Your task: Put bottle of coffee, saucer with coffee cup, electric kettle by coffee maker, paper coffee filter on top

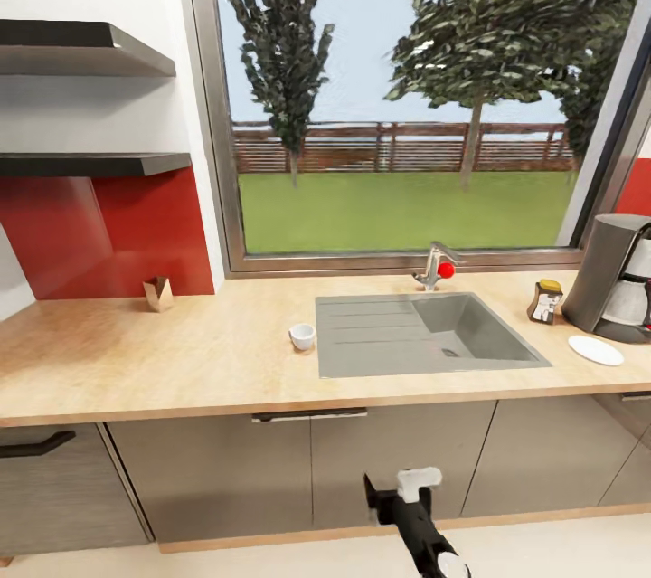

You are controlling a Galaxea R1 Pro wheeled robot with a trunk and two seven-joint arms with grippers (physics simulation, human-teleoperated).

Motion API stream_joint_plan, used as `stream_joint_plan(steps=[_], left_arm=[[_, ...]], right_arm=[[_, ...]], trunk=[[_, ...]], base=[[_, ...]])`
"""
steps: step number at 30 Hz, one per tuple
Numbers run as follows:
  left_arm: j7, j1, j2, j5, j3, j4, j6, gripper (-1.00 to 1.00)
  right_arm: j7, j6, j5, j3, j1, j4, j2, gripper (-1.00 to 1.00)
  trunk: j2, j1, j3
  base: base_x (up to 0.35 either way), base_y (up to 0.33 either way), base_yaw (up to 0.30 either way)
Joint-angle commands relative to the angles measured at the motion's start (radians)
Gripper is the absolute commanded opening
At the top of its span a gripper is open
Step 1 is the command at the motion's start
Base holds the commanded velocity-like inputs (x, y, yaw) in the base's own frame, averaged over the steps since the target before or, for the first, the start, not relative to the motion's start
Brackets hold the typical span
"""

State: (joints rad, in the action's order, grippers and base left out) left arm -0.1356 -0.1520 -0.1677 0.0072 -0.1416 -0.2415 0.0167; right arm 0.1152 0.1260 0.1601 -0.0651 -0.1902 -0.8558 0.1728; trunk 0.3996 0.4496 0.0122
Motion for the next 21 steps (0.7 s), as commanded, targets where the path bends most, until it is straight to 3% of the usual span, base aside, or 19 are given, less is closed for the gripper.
stream_joint_plan(steps=[1, 2, 4, 7, 10, 15, 19, 21], left_arm=[[-0.001, -0.001, -0.001, 0.001, -0.001, -0.001, 0.002, 1.00], [-0.001, -0.001, -0.002, 0.001, -0.001, -0.001, 0.002, 1.00], [-0.001, -0.001, -0.007, 0.001, 0.000, -0.001, 0.001, 1.00], [-0.001, -0.001, -0.017, 0.001, 0.000, -0.001, -0.001, 1.00], [-0.001, -0.001, -0.024, 0.001, 0.001, -0.001, -0.001, 1.00], [0.000, -0.001, -0.027, 0.001, 0.002, -0.001, -0.002, 1.00], [0.000, -0.001, -0.026, 0.002, 0.003, -0.001, -0.004, 1.00], [0.000, -0.001, -0.026, 0.002, 0.003, 0.000, -0.005, 1.00]], right_arm=[[0.007, 0.004, 0.010, 0.029, 0.000, -0.050, 0.002, 1.00], [0.006, 0.004, 0.010, 0.049, 0.000, -0.073, 0.002, 1.00], [0.004, 0.003, 0.009, 0.134, 0.000, -0.159, 0.002, 1.00], [0.001, 0.002, 0.008, 0.221, 0.000, -0.268, 0.002, 1.00], [-0.002, -0.002, 0.007, 0.291, 0.000, -0.377, 0.002, 1.00], [-0.051, -0.043, 0.007, 0.359, -0.001, -0.521, 0.002, 1.00], [-0.112, -0.103, 0.006, 0.378, -0.008, -0.567, 0.002, 1.00], [-0.135, -0.160, 0.005, 0.382, -0.047, -0.577, 0.002, 1.00]], trunk=[[0.000, 0.000, 0.000], [0.000, 0.000, 0.000], [0.000, 0.000, 0.000], [0.000, 0.000, 0.000], [0.000, 0.000, 0.000], [0.000, 0.000, 0.000], [0.000, 0.000, 0.000], [0.000, 0.000, 0.000]], base=[[0.000, 0.000, 0.000], [0.000, 0.000, 0.000], [0.000, 0.000, 0.000], [0.000, 0.000, 0.000], [0.000, 0.000, 0.000], [0.000, 0.000, 0.000], [0.000, 0.000, 0.000], [0.000, 0.000, 0.000]])
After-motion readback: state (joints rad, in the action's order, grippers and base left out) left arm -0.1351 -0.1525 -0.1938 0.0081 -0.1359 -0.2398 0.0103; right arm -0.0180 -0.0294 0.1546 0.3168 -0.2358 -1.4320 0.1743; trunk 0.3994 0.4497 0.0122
